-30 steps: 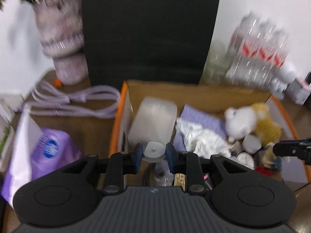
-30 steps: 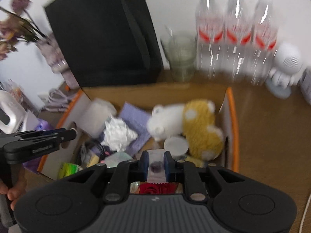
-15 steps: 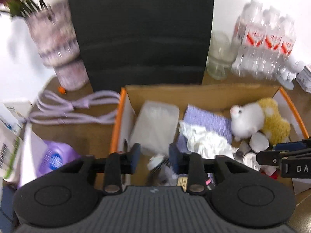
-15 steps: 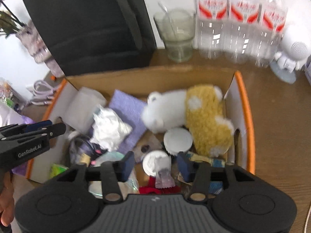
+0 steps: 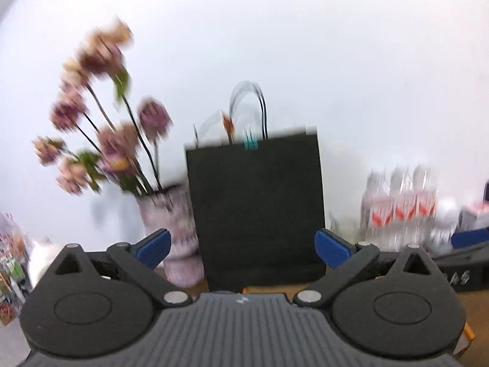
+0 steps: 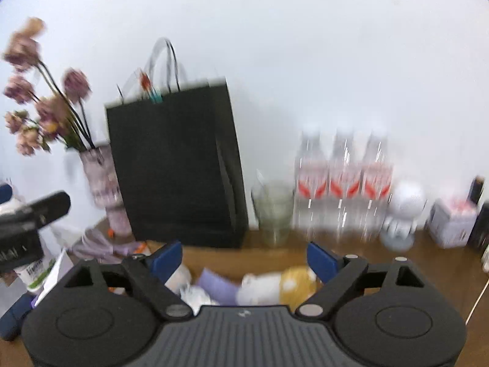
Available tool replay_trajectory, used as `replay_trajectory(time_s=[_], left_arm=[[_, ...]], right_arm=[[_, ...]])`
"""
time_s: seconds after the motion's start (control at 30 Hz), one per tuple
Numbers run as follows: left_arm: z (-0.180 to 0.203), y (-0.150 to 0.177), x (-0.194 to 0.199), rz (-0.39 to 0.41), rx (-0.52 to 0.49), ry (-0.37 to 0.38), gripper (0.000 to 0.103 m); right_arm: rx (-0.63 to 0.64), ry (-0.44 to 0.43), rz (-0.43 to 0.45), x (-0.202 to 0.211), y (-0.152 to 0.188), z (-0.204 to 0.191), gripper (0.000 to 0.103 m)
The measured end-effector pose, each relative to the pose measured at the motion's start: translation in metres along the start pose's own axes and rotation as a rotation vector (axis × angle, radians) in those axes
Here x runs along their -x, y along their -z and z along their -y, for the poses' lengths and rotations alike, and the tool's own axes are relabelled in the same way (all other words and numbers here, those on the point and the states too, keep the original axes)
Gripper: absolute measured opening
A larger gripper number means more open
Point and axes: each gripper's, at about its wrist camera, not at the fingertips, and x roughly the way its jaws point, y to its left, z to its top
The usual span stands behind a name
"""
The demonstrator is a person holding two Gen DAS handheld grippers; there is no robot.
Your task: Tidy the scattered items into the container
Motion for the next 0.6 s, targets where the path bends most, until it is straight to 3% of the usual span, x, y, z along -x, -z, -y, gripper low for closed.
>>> replay_trajectory(time_s=[0.2, 0.47, 0.6], left_arm=[[-0.004, 0.003, 0.044, 0.102, 0.044, 0.011, 0.103], [-0.018, 0.043, 0.092, 0.01, 0.104, 0.034, 0.103], [-0.029, 0.074, 0.128, -0.029, 0.136, 0.107, 0.103]], right_arm=[[-0.004, 0.011, 0.15, 0.038, 0.016, -0.006, 0.097], [-0.009, 0.054, 0.176, 0.102, 0.054, -0.014, 0.103], [-0.002, 0.068, 0.161, 0.144, 0.094, -0.02, 0.103]])
